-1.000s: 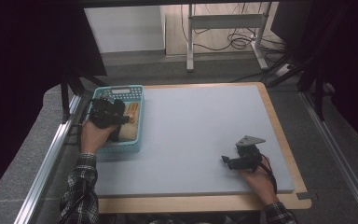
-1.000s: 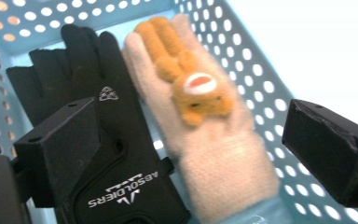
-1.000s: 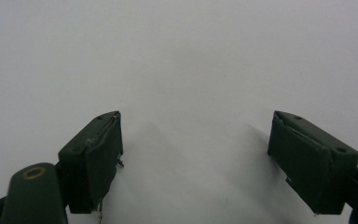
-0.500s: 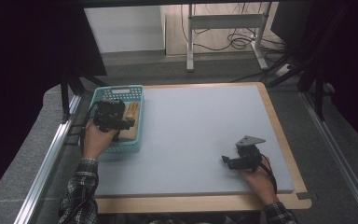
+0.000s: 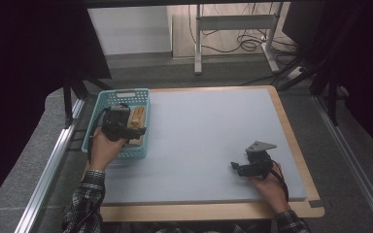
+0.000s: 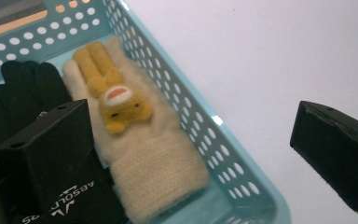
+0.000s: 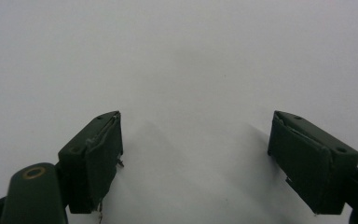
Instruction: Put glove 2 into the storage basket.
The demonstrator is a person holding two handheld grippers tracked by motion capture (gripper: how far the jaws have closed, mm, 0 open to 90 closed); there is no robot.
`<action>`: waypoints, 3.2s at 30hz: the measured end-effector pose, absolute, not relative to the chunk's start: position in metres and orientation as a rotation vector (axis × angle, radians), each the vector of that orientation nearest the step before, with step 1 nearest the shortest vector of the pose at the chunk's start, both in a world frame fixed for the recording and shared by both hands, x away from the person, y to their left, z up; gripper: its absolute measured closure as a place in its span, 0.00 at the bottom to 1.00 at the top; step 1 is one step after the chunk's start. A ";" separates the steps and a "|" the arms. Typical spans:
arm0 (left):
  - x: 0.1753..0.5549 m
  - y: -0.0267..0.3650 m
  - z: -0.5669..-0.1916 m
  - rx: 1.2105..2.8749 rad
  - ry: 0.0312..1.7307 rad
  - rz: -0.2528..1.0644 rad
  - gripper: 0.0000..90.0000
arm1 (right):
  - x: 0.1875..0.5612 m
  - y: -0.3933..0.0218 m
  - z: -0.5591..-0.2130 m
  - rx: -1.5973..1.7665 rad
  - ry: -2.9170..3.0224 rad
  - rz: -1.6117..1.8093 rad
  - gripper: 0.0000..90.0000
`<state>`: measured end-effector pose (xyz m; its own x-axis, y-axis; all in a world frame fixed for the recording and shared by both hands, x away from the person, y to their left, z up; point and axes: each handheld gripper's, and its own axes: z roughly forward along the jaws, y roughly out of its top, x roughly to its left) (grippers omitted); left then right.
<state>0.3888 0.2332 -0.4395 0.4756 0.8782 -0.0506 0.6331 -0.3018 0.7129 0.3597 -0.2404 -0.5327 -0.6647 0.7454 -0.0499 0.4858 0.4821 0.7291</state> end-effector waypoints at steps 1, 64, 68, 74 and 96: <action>0.388 0.232 -0.439 2.046 1.240 0.463 0.00 | 0.360 -0.240 -0.533 1.033 2.372 0.997 0.20; 0.352 0.146 -0.451 2.086 0.946 0.390 0.00 | 0.360 -0.240 -0.533 1.031 2.372 0.997 0.20; 0.350 0.141 -0.453 2.082 0.930 0.383 0.00 | 0.360 -0.240 -0.533 1.032 2.371 0.998 0.20; 0.345 0.136 -0.456 2.070 0.910 0.371 0.00 | 0.360 -0.240 -0.533 1.030 2.371 0.997 0.20; 0.331 0.113 -0.476 2.063 0.833 0.312 0.00 | 0.360 -0.240 -0.533 1.032 2.372 0.998 0.20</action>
